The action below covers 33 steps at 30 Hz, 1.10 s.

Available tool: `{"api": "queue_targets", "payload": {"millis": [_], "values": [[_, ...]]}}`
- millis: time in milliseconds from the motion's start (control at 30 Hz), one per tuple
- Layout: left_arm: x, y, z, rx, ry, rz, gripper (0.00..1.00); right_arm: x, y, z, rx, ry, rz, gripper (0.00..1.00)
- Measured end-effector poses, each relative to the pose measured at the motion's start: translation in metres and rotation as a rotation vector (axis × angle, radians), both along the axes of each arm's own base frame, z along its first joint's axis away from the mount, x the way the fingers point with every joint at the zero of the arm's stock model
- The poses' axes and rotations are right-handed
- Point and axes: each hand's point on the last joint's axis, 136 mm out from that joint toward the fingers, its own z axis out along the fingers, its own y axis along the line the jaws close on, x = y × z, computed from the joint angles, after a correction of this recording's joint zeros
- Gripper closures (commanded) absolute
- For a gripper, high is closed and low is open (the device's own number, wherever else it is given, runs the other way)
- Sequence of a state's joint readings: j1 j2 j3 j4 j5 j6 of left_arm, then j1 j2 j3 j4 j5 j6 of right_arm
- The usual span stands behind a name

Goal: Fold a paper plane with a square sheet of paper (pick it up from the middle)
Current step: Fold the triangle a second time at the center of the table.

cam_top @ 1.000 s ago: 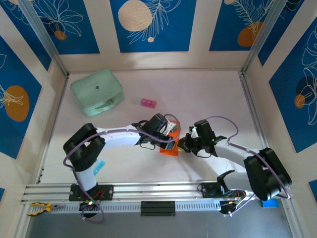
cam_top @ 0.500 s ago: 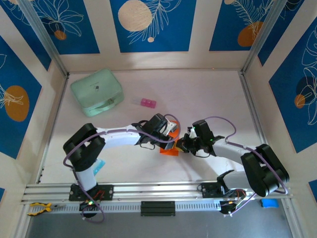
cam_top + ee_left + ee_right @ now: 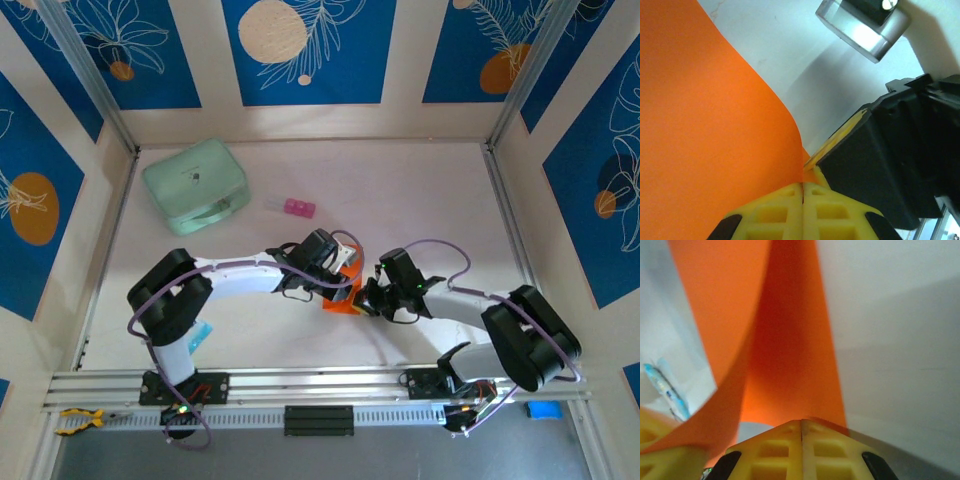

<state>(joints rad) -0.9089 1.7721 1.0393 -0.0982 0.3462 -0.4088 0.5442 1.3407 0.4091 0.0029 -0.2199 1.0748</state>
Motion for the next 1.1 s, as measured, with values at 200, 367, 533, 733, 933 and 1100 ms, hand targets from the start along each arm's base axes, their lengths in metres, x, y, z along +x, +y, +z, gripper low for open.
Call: {"api": "queue_targets", "payload": {"millis": [200,367,533,733,933,1100], "values": [[0.0,0.001,-0.001,0.006,0.001,-0.003,0.91,0.0,-0.002,-0.004,-0.025,0.004,0.013,0.97],[-0.001,0.002,-0.002,0.009,0.004,-0.003,0.91,0.003,-0.006,-0.004,-0.036,-0.009,0.03,0.96],[0.0,0.001,-0.004,0.011,0.017,0.009,0.91,0.009,-0.01,-0.004,-0.03,-0.009,0.046,0.96],[0.003,-0.001,-0.01,0.01,0.047,0.043,0.9,0.016,-0.011,-0.004,-0.036,-0.002,0.082,0.95],[0.005,-0.001,-0.011,0.014,0.047,0.059,0.89,0.018,-0.015,-0.003,-0.052,-0.001,0.093,0.93],[0.006,-0.001,-0.011,0.015,0.041,0.063,0.89,0.02,-0.01,-0.001,-0.03,-0.011,0.091,0.92]]}}
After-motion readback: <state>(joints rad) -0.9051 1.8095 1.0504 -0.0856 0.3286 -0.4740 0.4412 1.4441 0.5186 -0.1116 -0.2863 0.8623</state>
